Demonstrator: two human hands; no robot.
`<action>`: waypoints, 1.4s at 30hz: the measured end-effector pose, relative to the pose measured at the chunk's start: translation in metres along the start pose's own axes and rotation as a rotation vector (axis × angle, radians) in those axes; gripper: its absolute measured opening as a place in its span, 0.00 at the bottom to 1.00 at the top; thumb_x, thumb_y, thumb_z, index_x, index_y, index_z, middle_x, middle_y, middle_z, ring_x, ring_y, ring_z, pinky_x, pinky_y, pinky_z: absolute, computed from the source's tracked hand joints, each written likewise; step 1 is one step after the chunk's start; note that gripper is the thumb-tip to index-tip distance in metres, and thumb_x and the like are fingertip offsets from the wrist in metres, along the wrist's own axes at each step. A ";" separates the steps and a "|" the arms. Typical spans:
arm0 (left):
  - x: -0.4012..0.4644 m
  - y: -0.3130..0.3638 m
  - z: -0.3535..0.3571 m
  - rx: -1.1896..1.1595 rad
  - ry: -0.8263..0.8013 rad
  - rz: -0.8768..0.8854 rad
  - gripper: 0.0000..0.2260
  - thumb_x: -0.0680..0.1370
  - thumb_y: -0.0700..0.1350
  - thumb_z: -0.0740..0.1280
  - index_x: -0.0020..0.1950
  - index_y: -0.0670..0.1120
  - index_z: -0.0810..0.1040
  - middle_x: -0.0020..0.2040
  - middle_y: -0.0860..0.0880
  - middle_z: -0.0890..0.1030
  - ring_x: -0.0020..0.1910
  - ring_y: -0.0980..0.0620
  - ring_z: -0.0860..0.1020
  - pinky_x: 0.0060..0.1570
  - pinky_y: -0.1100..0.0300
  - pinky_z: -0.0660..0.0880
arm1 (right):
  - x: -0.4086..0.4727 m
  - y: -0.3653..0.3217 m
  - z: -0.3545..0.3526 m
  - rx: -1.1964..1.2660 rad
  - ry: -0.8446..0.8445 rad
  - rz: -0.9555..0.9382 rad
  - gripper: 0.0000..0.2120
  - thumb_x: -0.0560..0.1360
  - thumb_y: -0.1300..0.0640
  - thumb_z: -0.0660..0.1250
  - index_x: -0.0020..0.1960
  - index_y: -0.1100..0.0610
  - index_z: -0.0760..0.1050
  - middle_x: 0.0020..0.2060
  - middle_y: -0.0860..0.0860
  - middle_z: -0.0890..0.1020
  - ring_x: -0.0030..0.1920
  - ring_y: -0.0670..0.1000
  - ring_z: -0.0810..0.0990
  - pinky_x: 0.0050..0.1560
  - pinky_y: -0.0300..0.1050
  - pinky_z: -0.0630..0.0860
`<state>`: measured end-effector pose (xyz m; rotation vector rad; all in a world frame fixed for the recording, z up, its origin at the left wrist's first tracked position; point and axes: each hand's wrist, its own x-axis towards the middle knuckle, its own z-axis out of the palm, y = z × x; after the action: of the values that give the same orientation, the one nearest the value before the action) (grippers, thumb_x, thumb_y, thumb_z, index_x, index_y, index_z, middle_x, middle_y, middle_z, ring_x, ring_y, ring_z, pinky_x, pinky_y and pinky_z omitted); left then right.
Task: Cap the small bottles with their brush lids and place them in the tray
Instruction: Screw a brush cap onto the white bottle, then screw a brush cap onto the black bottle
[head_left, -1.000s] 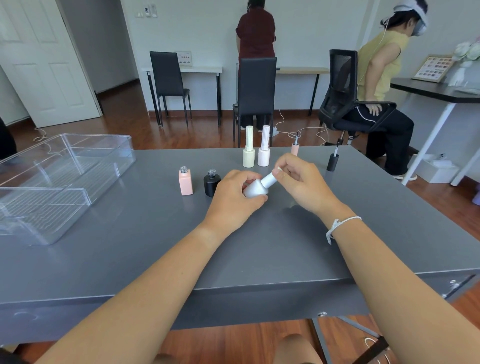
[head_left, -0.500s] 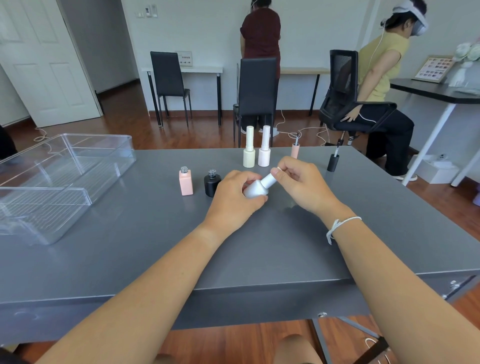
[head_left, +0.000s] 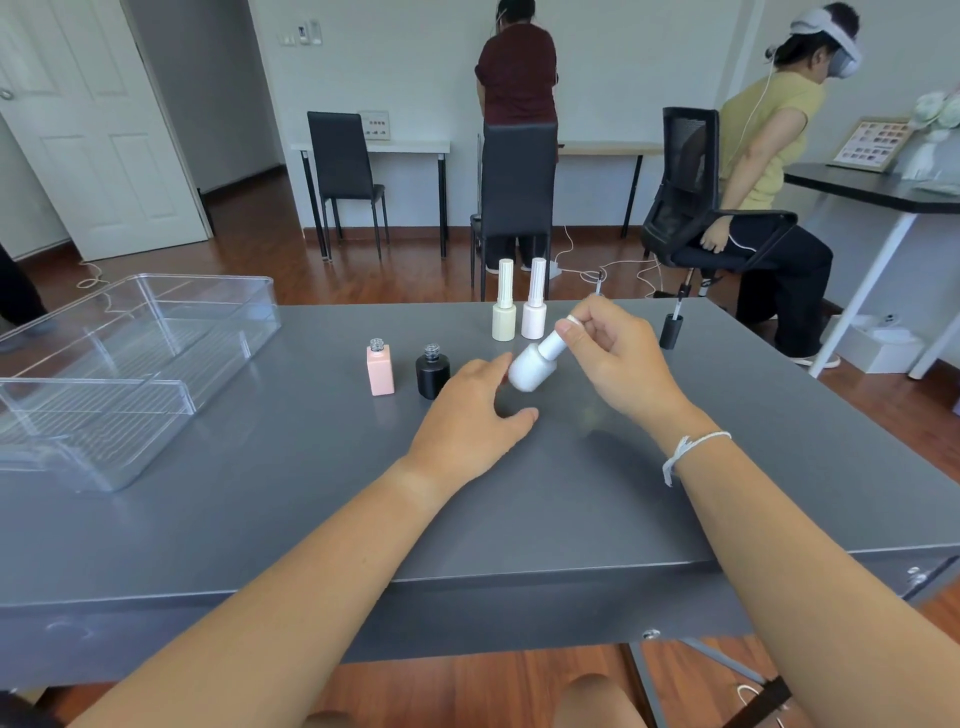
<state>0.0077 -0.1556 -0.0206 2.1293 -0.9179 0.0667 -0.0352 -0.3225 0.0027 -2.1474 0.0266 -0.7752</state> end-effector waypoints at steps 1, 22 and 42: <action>-0.004 -0.002 -0.001 0.077 -0.030 0.018 0.26 0.74 0.50 0.66 0.71 0.49 0.64 0.57 0.49 0.73 0.58 0.50 0.72 0.57 0.58 0.70 | 0.003 -0.001 -0.001 -0.009 0.000 -0.007 0.08 0.77 0.55 0.62 0.40 0.56 0.70 0.29 0.48 0.68 0.28 0.43 0.64 0.30 0.34 0.61; -0.029 -0.020 -0.019 0.242 -0.093 0.056 0.22 0.75 0.56 0.63 0.67 0.50 0.71 0.70 0.53 0.68 0.70 0.56 0.61 0.63 0.67 0.56 | 0.100 -0.013 0.068 -0.337 -0.198 0.100 0.11 0.74 0.48 0.64 0.46 0.56 0.76 0.46 0.49 0.78 0.45 0.52 0.76 0.40 0.44 0.71; -0.030 -0.018 -0.022 0.170 -0.037 0.052 0.18 0.75 0.52 0.64 0.63 0.48 0.76 0.64 0.53 0.75 0.65 0.55 0.68 0.61 0.67 0.62 | 0.076 -0.017 0.060 -0.329 -0.001 0.115 0.15 0.75 0.43 0.61 0.57 0.50 0.75 0.40 0.47 0.77 0.40 0.51 0.74 0.38 0.43 0.66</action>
<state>0.0024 -0.1159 -0.0274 2.2697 -1.0212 0.1362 0.0549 -0.2895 0.0270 -2.4300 0.2924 -0.7432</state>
